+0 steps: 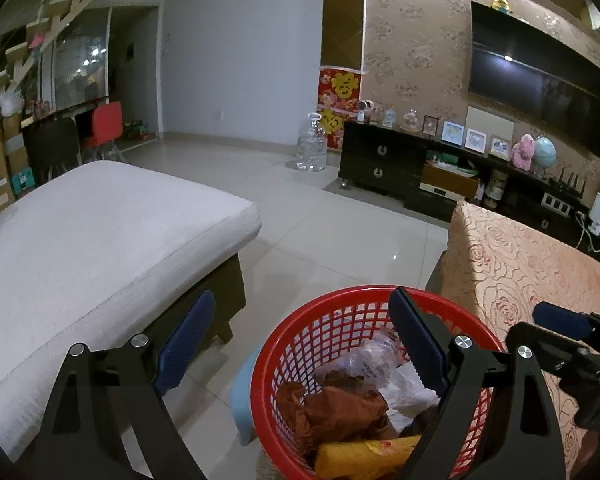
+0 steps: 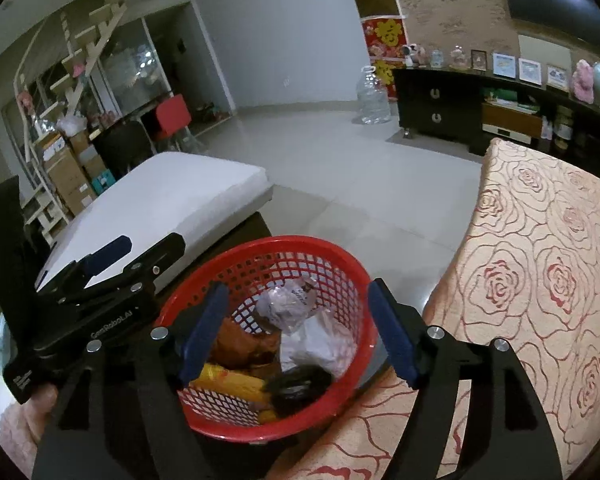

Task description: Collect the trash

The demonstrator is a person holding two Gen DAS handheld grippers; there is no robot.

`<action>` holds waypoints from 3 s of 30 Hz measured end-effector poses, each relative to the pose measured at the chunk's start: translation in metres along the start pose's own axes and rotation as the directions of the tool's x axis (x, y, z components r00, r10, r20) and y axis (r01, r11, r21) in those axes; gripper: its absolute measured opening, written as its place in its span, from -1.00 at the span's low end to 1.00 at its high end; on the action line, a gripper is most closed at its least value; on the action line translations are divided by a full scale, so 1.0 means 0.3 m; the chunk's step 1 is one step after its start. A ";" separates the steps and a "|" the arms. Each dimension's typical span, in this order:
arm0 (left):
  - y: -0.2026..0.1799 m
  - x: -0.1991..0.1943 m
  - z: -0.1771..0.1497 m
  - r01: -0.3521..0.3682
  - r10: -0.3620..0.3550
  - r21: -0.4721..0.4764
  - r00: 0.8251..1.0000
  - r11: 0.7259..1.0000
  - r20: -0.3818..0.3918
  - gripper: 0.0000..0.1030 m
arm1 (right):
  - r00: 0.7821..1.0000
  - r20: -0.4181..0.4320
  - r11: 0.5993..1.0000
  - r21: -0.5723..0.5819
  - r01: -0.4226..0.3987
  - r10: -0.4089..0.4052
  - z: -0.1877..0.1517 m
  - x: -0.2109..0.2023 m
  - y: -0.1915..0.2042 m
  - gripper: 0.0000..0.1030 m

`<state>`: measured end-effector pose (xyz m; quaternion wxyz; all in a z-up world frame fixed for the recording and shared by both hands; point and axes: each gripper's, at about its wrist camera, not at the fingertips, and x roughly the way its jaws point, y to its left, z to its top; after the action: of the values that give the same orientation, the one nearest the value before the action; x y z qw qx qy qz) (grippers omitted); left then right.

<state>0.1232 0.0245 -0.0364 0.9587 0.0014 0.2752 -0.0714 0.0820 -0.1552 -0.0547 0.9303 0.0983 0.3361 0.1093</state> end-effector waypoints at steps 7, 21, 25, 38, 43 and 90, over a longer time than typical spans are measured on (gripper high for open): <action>-0.002 -0.024 -0.010 0.007 -0.007 -0.019 1.000 1.000 0.012 0.76 | 0.997 0.058 0.998 0.029 0.058 -0.059 -0.040 -0.089 -0.028 0.75; -0.042 -0.159 -0.050 -0.006 0.005 0.044 0.999 0.999 0.041 0.80 | 0.979 0.103 0.982 -0.048 0.181 -0.175 -0.137 -0.249 0.067 0.86; -0.040 -0.220 -0.065 -0.008 0.005 0.066 0.999 0.998 0.041 0.83 | 0.977 0.117 0.983 -0.027 0.182 -0.177 -0.154 -0.284 0.067 0.86; -0.059 -0.363 -0.124 -0.010 0.006 0.118 0.999 0.993 0.033 0.85 | 0.969 0.142 0.979 -0.013 0.205 -0.201 -0.211 -0.364 0.098 0.86; -0.067 -0.390 -0.132 -0.016 0.011 0.122 0.999 0.992 0.037 0.85 | 0.966 0.163 0.978 -0.014 0.206 -0.201 -0.224 -0.399 0.112 0.86; -0.089 -0.419 -0.149 -0.003 -0.001 0.123 1.000 0.992 0.032 0.85 | 0.961 0.176 0.977 -0.001 0.215 -0.212 -0.249 -0.439 0.105 0.86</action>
<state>-0.0095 0.0171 -0.0071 0.9611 0.0595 0.2551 -0.0878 -0.0693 -0.1524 -0.0236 0.9635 0.0613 0.2604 0.0027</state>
